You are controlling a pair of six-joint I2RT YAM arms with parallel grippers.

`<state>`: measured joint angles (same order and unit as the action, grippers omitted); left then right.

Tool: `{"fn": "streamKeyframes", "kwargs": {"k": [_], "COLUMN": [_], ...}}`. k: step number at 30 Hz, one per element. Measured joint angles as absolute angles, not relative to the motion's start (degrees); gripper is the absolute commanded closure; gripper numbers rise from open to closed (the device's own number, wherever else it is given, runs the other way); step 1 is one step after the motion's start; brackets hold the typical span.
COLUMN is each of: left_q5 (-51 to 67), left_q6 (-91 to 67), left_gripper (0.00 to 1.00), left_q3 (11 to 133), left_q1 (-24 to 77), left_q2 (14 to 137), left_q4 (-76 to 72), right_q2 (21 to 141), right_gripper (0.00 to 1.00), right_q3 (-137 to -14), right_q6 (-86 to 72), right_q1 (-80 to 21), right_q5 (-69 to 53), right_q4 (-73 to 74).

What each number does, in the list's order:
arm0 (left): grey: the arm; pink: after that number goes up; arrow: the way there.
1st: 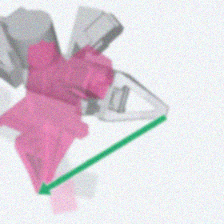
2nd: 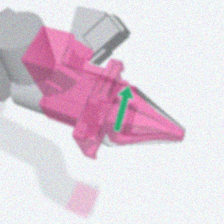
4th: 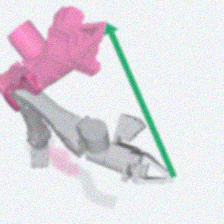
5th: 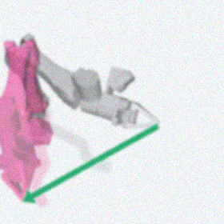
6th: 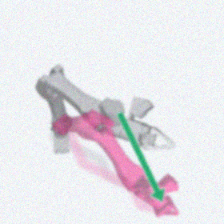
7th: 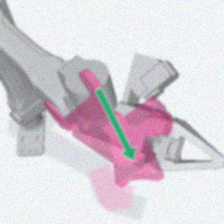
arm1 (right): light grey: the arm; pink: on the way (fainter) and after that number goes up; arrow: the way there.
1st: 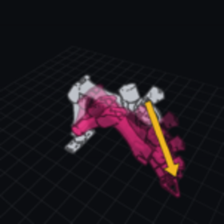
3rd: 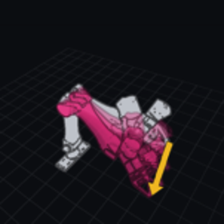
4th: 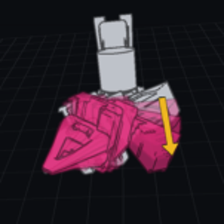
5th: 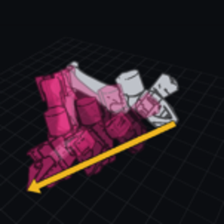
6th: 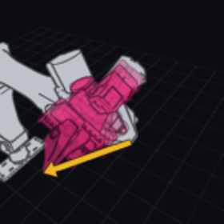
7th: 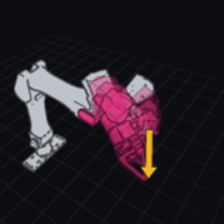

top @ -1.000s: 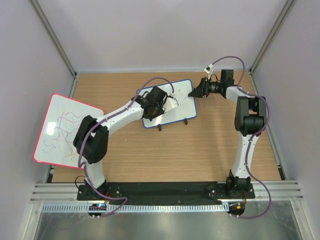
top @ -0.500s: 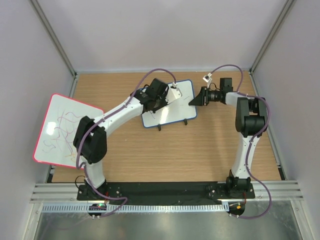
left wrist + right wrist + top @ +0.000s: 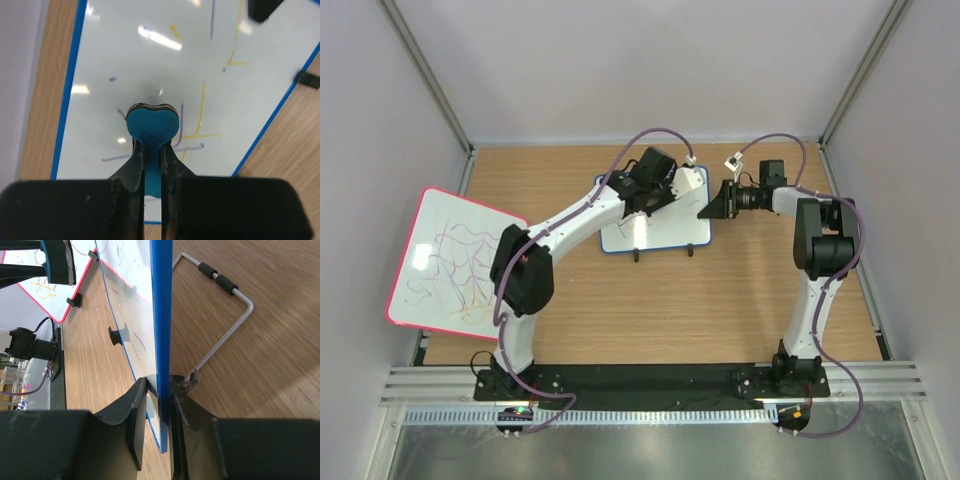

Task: Erase the whiteboard

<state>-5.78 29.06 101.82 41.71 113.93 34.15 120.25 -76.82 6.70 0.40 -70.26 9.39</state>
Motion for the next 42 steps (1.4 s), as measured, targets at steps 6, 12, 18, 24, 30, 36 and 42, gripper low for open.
{"fn": "streamKeyframes", "kwargs": {"k": [6,12,18,24,30,36,42], "left_q5": [-4.62,-5.54,-5.91,-4.27,-4.54,-8.21,-10.96], "left_q6": [28.91,29.02,29.15,28.91,28.38,25.1,24.14], "left_gripper": [1.0,1.0,1.0,1.0,1.0,1.0,1.0], "left_q3": [110.45,115.48,118.58,116.62,116.09,121.43,115.63], "left_q1": [43.57,44.8,45.45,46.92,49.93,50.39,50.74], "left_q2": [120.68,126.76,128.9,128.95,130.21,133.27,130.89], "left_q4": [32.25,30.87,30.3,28.32,28.27,30.85,26.11], "right_q2": [119.98,119.59,119.5,119.5,119.28,119.24,119.22], "right_gripper": [0.91,0.97,0.99,0.99,0.99,0.99,0.99], "right_q3": [-76.79,-76.79,-76.71,-76.71,-76.55,-76.55,-76.55], "right_q6": [8.03,9.63,10.87,11.73,12.23,12.56,12.82], "right_q1": [0.4,0.43,0.47,0.47,0.69,0.97,0.86], "right_q5": [-70.3,-70.06,-69.76,-69.6,-69.34,-68.51,-68.53], "right_q4": [11.94,13.98,15.11,15.62,16.6,16.43,16.53]}}
